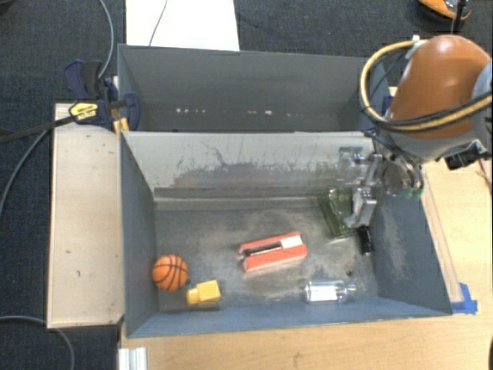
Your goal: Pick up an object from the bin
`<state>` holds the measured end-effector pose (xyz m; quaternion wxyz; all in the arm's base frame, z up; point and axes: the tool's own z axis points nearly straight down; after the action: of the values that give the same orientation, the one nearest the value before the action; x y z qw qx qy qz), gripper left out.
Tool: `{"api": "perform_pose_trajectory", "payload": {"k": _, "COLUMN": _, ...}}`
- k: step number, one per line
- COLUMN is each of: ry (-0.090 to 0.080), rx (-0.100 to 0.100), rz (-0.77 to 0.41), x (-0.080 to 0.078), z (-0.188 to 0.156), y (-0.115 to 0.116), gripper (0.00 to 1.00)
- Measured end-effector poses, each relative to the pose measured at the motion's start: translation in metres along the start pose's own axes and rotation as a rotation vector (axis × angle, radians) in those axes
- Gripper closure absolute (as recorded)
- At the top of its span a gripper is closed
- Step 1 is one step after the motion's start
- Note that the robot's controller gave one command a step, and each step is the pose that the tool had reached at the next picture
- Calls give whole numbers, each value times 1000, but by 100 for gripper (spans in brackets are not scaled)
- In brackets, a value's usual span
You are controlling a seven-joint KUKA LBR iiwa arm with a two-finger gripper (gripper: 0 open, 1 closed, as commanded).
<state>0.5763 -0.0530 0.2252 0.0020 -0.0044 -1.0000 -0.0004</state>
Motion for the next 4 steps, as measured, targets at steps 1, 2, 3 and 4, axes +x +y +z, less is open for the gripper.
{"api": "perform_pose_trajectory", "payload": {"k": 1, "ry": -8, "rx": 1, "rz": -1, "x": -1, "z": -5, "y": 0, "gripper": 0}}
{"api": "perform_pose_trajectory", "payload": {"k": 2, "ry": -8, "rx": 2, "rz": 45, "x": 1, "z": 8, "y": 42, "gripper": 0}}
{"api": "perform_pose_trajectory", "payload": {"k": 3, "ry": -13, "rx": -3, "rz": 35, "x": 3, "z": 46, "y": 73, "gripper": 0}}
{"api": "perform_pose_trajectory", "payload": {"k": 4, "ry": -12, "rx": 2, "rz": -103, "x": 39, "z": 98, "y": 78, "gripper": 0}}
